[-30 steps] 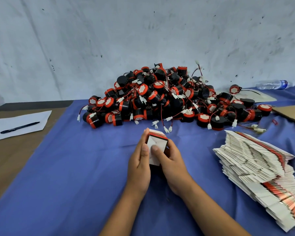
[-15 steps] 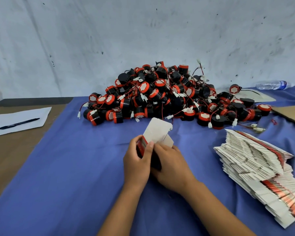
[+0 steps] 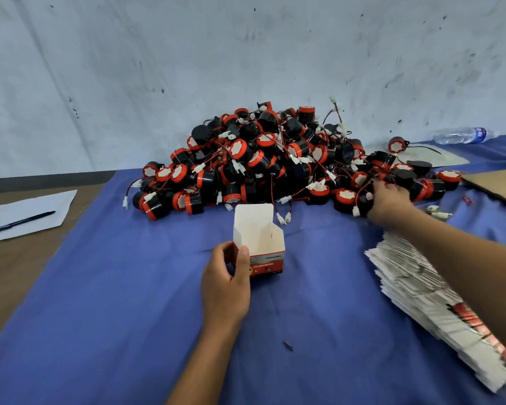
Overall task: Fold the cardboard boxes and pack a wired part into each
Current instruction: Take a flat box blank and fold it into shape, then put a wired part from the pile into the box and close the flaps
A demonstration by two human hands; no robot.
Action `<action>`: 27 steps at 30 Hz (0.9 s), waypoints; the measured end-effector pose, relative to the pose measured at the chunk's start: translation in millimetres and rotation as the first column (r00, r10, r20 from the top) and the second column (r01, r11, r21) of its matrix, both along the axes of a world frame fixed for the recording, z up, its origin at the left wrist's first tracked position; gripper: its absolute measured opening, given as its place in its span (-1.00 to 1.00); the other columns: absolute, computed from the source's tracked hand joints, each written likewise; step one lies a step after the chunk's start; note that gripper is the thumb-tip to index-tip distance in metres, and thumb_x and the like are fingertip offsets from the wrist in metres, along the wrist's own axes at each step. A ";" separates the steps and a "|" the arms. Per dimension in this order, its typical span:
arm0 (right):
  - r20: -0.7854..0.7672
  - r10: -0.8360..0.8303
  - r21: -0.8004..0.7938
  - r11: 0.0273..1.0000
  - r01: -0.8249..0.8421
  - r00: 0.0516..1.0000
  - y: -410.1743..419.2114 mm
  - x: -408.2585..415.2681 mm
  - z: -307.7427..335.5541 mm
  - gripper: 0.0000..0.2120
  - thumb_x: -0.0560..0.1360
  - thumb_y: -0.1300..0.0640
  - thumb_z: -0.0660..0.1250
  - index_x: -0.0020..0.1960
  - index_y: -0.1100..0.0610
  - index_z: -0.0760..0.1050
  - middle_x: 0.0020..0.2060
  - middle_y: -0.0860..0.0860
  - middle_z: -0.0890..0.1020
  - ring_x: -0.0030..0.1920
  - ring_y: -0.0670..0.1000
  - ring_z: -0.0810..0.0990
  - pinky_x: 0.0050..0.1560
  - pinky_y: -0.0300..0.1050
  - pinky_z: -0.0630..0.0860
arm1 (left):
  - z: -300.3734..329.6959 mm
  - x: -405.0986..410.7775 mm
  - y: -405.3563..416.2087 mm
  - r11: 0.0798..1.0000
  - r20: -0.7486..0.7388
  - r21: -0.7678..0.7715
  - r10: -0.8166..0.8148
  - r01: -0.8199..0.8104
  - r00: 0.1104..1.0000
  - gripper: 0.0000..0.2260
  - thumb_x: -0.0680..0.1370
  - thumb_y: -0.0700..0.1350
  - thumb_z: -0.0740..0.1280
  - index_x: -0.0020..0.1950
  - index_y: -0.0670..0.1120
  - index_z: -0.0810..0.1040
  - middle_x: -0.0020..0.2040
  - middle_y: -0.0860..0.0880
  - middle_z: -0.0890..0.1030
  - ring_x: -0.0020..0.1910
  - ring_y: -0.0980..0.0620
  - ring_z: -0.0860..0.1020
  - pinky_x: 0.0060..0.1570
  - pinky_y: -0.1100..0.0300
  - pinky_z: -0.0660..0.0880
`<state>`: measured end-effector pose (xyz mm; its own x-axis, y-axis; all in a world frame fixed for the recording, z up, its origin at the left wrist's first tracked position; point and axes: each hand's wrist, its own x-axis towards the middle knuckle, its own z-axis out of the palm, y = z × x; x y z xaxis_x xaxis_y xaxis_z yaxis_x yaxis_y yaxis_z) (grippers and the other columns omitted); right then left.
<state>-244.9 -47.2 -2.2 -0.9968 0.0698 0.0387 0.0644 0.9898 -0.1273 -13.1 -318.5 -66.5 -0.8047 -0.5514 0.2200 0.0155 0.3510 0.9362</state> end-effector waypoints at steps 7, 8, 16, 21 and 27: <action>-0.064 0.151 0.257 0.958 -0.130 0.987 -48.4 29.7 -0.8 -0.44 0.34 -0.41 0.44 0.03 0.04 0.54 0.06 0.08 0.60 0.31 0.20 0.38 0.33 0.27 0.26 | 1.4 0.1 1.0 0.998 -0.001 -0.015 0.058 -0.058 0.998 -0.87 0.68 -0.08 0.22 0.20 0.05 0.48 0.06 0.17 0.61 0.02 0.27 0.57 -0.12 0.35 0.49; -0.075 0.193 0.232 0.958 -0.171 0.978 -61.2 41.1 0.2 -0.42 0.35 -0.47 0.38 -0.08 0.06 0.51 -0.02 0.06 0.59 0.25 0.18 0.41 0.33 0.28 0.26 | 2.0 0.0 0.8 0.996 -0.006 -0.015 0.089 -0.089 0.996 -0.86 0.67 -0.11 0.21 0.20 0.03 0.48 0.07 0.14 0.61 0.03 0.18 0.58 -0.08 0.21 0.51; 0.097 0.302 -0.966 0.257 0.017 0.948 -113.4 125.7 0.7 -0.33 0.66 -0.26 0.14 -0.35 0.22 0.58 -0.56 0.02 0.44 -0.56 0.00 0.39 -0.51 -0.13 0.47 | 3.8 3.8 -13.2 0.951 0.003 -0.108 0.292 -0.290 0.956 -0.92 0.64 -0.23 0.17 0.09 -0.15 0.43 0.05 -0.14 0.61 0.05 -0.22 0.51 0.03 -0.14 0.48; 0.204 0.635 -0.976 0.078 0.201 0.745 -117.7 159.9 2.5 -0.63 0.72 -0.04 0.10 -0.14 0.14 0.45 -0.45 0.02 0.33 -0.51 -0.02 0.27 -0.48 -0.16 0.36 | 8.4 5.9 -13.0 0.966 -0.057 -0.027 0.255 -0.257 0.965 -0.88 0.65 -0.24 0.17 0.10 -0.07 0.45 -0.03 0.01 0.59 -0.06 -0.03 0.54 -0.20 0.10 0.40; -0.020 0.802 -0.989 0.071 -0.129 0.597 -155.8 189.1 35.2 -0.66 0.70 0.11 0.11 -0.05 0.05 0.64 -0.26 0.16 0.65 -0.37 0.02 0.55 -0.47 -0.19 0.46 | 5.7 5.5 -14.7 0.986 -0.042 -0.022 0.163 -0.164 0.986 -0.86 0.60 -0.29 0.20 -0.07 -0.07 0.46 -0.22 0.04 0.59 -0.24 0.10 0.52 -0.35 0.28 0.38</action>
